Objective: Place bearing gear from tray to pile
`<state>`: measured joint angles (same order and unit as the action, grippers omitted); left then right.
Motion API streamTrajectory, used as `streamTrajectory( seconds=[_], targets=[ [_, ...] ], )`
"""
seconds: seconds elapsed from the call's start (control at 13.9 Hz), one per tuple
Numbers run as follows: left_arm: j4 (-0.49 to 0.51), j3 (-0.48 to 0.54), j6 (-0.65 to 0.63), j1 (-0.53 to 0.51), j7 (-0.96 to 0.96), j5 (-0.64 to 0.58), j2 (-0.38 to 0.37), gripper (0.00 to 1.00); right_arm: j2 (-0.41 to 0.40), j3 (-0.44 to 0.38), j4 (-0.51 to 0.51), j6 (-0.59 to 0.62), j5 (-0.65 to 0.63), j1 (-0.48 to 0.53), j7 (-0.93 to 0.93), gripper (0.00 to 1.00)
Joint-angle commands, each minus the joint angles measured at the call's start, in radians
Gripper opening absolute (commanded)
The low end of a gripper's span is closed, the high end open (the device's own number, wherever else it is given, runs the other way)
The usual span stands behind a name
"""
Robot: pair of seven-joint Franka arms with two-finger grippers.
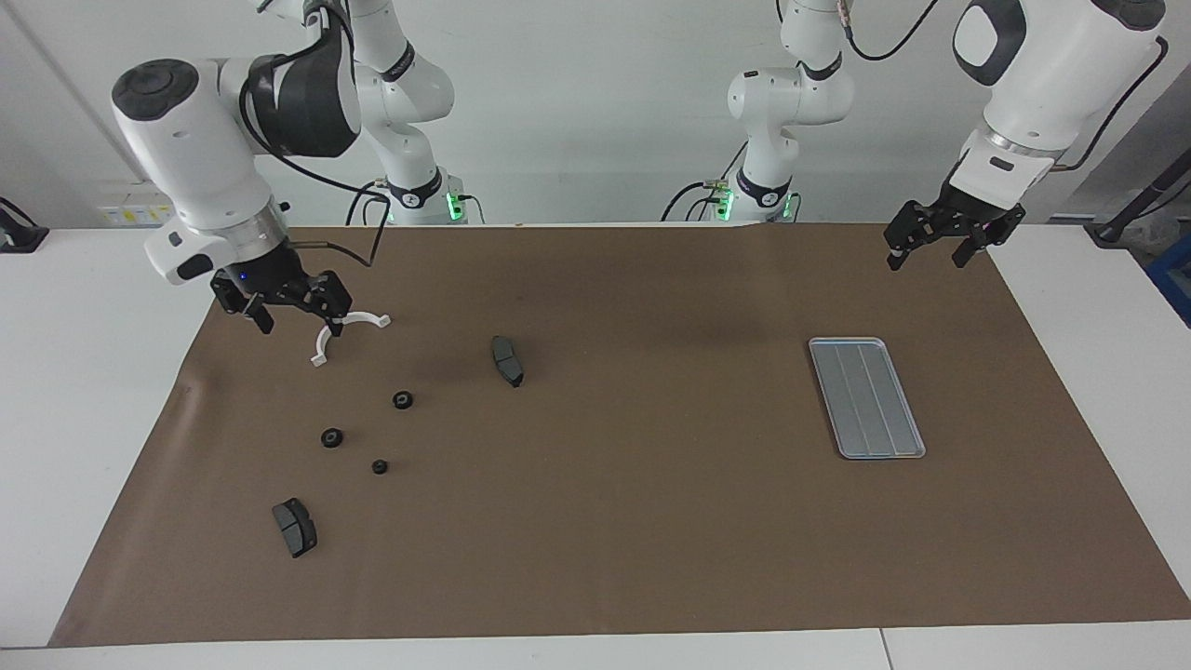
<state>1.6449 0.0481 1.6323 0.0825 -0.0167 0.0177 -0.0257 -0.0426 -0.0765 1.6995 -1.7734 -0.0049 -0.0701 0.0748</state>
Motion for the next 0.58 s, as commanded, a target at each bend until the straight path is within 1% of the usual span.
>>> streamTrajectory(
  seconds=[0.0,0.22,0.36,0.51],
  targets=[
    [0.033,-0.005,0.009,-0.01,0.017,0.011,-0.031,1.0,0.046,0.007,-0.027,0.11,0.0,0.009,-0.009,1.0],
    [0.032,-0.005,0.011,-0.01,0.017,0.011,-0.03,1.0,0.064,0.018,-0.087,0.23,-0.003,0.006,-0.056,1.0],
    [0.033,-0.005,0.011,-0.01,0.017,0.011,-0.03,1.0,0.072,0.02,-0.087,0.252,-0.007,-0.002,-0.066,1.0],
    [0.033,-0.005,0.009,-0.01,0.017,0.011,-0.031,1.0,0.081,0.015,-0.083,0.249,-0.009,0.003,-0.07,1.0]
  ],
)
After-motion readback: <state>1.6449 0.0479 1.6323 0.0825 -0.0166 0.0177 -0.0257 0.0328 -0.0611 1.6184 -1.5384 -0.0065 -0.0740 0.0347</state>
